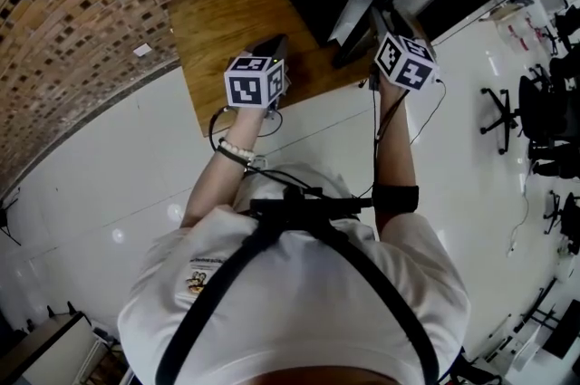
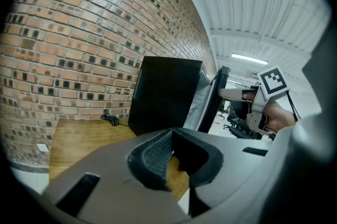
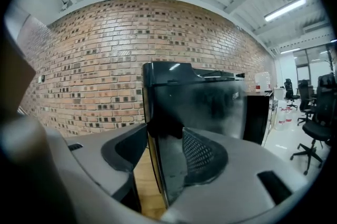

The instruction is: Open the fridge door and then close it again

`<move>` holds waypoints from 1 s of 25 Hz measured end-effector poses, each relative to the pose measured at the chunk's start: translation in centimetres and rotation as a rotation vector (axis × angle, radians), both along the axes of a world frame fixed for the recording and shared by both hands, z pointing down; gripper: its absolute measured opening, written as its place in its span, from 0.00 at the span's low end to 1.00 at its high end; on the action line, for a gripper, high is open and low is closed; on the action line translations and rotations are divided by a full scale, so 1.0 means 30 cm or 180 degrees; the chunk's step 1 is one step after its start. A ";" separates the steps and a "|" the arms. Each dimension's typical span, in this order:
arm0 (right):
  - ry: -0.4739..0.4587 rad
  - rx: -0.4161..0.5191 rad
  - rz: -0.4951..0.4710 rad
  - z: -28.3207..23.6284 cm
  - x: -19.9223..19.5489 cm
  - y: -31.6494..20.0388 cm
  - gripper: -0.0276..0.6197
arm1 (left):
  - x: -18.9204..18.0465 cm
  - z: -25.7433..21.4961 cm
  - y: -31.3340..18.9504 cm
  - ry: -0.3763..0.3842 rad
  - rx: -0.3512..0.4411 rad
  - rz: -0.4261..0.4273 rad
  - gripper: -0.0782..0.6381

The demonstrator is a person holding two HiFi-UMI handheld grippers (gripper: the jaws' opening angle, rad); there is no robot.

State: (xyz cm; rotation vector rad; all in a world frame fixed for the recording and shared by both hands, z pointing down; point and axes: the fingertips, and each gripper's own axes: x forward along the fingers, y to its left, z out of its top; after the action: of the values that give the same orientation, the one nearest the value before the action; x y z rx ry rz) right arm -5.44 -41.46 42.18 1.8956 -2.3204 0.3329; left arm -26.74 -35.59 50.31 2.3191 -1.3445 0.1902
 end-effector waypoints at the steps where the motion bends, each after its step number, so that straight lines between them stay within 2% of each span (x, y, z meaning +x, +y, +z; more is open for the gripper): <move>1: 0.0015 -0.0003 0.0016 0.000 -0.008 -0.011 0.40 | -0.003 0.002 -0.002 0.0003 -0.0005 -0.0001 0.11; 25: 0.0129 -0.0048 0.0130 0.005 -0.091 -0.146 0.40 | -0.064 -0.012 -0.027 0.0004 0.0017 -0.0085 0.11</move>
State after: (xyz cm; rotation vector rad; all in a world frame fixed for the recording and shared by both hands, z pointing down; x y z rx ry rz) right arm -8.18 -45.85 42.34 1.9266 -2.2502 0.3123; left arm -28.66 -36.40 49.96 2.3041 -1.3761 0.1771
